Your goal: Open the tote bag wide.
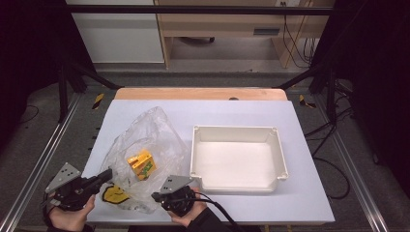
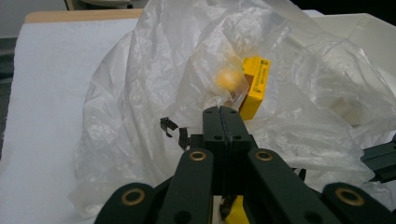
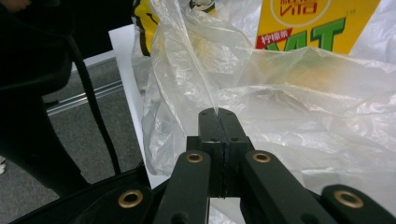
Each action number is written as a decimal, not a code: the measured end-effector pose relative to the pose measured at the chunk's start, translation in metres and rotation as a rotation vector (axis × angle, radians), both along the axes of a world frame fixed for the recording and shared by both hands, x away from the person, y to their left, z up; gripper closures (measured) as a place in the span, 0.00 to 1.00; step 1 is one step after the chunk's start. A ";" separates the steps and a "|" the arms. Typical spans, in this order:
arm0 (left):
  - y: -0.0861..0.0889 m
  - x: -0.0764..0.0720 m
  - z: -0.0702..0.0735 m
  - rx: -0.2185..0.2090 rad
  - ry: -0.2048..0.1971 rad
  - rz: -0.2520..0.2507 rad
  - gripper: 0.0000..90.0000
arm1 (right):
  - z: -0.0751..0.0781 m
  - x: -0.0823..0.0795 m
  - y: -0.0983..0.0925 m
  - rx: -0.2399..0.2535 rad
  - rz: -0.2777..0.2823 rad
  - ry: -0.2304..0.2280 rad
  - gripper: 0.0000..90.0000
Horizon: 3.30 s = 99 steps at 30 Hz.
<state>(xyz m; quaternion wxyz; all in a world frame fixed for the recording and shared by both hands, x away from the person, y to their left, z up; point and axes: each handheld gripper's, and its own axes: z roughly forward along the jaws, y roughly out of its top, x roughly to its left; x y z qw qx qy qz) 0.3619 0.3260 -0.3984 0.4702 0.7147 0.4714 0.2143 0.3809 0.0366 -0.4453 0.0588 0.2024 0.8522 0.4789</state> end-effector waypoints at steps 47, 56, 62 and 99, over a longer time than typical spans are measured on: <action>0.000 0.070 -0.065 0.244 0.171 0.084 1.00 | -0.042 0.029 0.027 -0.121 -0.209 0.046 0.99; -0.002 0.074 -0.073 0.267 0.196 0.068 1.00 | -0.043 0.029 0.025 -0.114 -0.222 0.039 0.93; -0.001 0.074 -0.074 0.256 0.200 0.064 1.00 | -0.031 0.025 0.016 -0.032 -0.227 0.015 0.80; 0.015 0.054 -0.020 0.036 -0.056 0.079 0.68 | -0.043 0.033 0.027 -0.098 -0.290 0.009 1.00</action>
